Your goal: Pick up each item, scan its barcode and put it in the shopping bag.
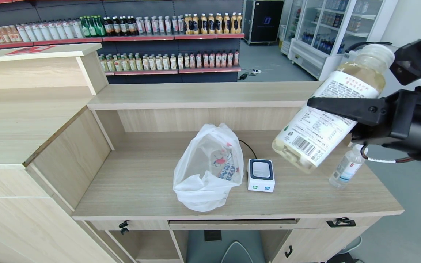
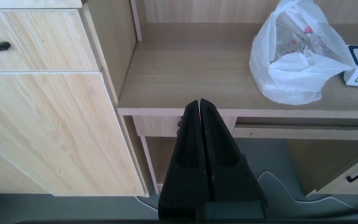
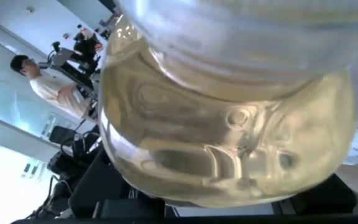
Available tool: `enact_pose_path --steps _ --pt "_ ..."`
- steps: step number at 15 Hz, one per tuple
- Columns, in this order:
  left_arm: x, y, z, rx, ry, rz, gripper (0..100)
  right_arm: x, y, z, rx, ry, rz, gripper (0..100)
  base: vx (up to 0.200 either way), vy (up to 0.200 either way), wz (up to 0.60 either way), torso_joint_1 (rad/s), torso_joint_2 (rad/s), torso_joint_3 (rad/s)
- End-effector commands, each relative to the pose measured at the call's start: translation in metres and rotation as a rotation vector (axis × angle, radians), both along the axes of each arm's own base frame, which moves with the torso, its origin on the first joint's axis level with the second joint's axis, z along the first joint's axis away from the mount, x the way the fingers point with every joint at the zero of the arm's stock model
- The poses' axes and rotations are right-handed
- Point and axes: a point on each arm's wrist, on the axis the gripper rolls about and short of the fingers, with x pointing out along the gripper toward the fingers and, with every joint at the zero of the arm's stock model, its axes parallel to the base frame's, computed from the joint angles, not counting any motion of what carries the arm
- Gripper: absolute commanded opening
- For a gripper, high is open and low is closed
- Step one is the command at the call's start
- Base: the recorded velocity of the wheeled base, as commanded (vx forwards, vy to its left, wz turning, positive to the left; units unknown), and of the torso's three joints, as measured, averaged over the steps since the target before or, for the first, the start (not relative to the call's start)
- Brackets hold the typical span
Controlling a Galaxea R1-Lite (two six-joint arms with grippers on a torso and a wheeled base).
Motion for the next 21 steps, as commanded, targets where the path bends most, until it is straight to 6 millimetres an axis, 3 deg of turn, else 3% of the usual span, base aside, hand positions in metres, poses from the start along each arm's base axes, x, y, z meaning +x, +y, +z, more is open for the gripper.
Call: enact_pose_path --steps 1,4,8,15,21 --pt "0.000 0.000 0.000 0.000 0.000 0.001 0 -0.008 -0.002 -0.002 0.001 0.004 0.021 0 0.000 0.000 0.00 0.000 0.00 0.000" --pt "0.000 0.000 0.000 0.000 0.000 0.001 0 -0.017 -0.003 0.001 0.018 0.022 0.081 0 0.000 0.000 0.00 0.000 0.00 0.000" --pt "0.000 0.000 0.000 0.000 0.000 0.001 0 -0.031 0.003 0.021 0.089 0.048 0.153 0 0.000 0.000 0.00 0.000 0.00 0.000" --pt "0.000 0.000 0.000 0.000 0.000 0.001 0 -0.041 0.017 0.019 0.089 0.057 0.208 0 0.000 0.000 0.00 0.000 0.00 0.000" --pt "0.000 0.000 0.000 0.000 0.000 0.001 0 -0.038 0.031 0.011 0.062 0.045 0.203 0 0.000 0.000 0.00 0.000 0.00 0.000"
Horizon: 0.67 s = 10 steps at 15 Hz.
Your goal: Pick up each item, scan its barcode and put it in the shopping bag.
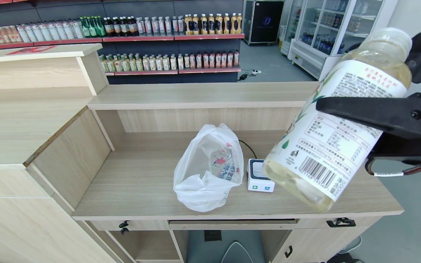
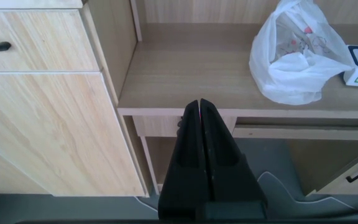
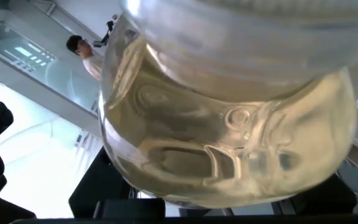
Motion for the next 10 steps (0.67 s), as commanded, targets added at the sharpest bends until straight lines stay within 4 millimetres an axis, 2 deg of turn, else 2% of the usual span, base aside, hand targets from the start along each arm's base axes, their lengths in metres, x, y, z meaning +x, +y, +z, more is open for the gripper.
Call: enact_pose_path --steps 1,4,10 --pt "0.000 0.000 0.000 0.000 0.000 0.001 0 0.003 0.004 -0.004 -0.013 0.006 0.004 0 0.000 0.000 0.00 0.000 0.00 0.000" --pt "0.000 0.000 0.000 0.000 0.000 0.001 0 0.001 0.016 -0.006 -0.016 0.003 -0.007 0 0.000 0.000 0.00 0.000 0.00 0.000" --pt "0.000 0.000 0.000 0.000 0.000 0.001 0 0.003 0.020 -0.010 -0.024 0.011 -0.002 0 0.000 0.000 0.00 0.000 0.00 0.000"
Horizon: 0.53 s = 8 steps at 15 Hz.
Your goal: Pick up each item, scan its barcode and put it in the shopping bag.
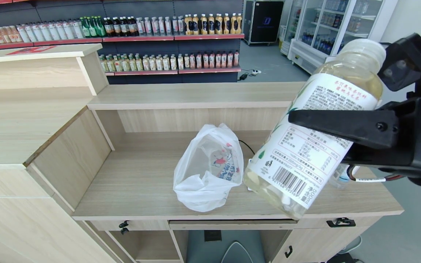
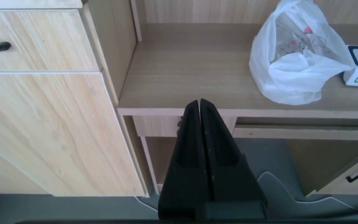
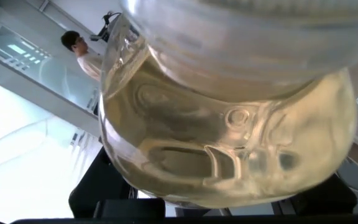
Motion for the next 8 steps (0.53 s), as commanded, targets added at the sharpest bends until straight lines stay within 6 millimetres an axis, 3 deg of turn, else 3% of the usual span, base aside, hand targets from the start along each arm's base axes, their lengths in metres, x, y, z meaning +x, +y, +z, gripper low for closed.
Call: enact_pose_path --steps 1,2,4,8 --pt "0.000 0.000 0.000 0.000 0.000 0.001 0 0.003 0.000 -0.001 -0.005 -0.003 -0.007 0 0.000 0.000 0.00 0.000 0.00 0.000" --pt "0.000 0.000 0.000 0.000 0.000 0.001 0 0.005 -0.002 -0.001 -0.009 -0.020 -0.026 0 0.000 0.000 0.00 0.000 0.00 0.000" --pt "0.000 0.000 0.000 0.000 0.000 0.001 0 0.039 -0.033 -0.010 -0.085 -0.110 -0.230 0 0.000 0.000 0.00 0.000 0.00 0.000" --pt "0.000 0.000 0.000 0.000 0.000 0.001 0 0.080 -0.095 -0.030 -0.244 -0.207 -0.543 0 0.000 0.000 0.00 0.000 0.00 0.000"
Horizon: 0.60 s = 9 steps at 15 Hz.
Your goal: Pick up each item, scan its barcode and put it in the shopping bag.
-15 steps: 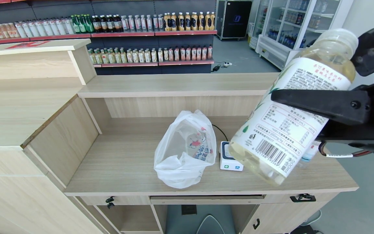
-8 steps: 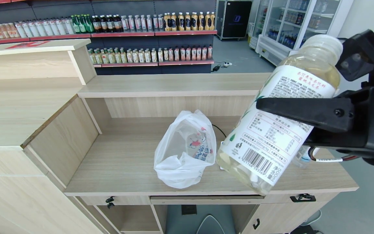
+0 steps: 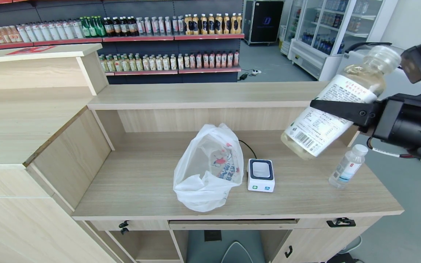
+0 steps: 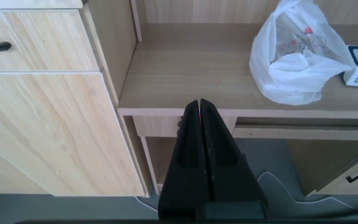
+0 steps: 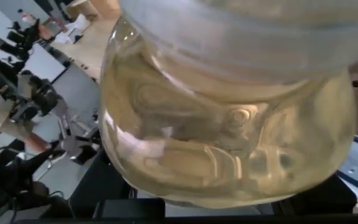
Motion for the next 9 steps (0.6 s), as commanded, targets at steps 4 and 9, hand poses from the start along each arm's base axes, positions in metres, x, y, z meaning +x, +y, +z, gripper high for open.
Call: enact_pose_path --steps 4,9 --pt "0.000 0.000 0.000 0.000 0.000 0.000 0 0.036 -0.065 -0.040 -0.298 -0.085 -0.373 0 0.000 0.000 0.00 0.000 0.00 0.000" --pt "0.000 0.000 0.000 0.000 0.000 0.000 0 0.045 -0.094 -0.061 -0.464 -0.150 -0.464 0 0.000 0.000 0.00 0.000 0.00 0.000"
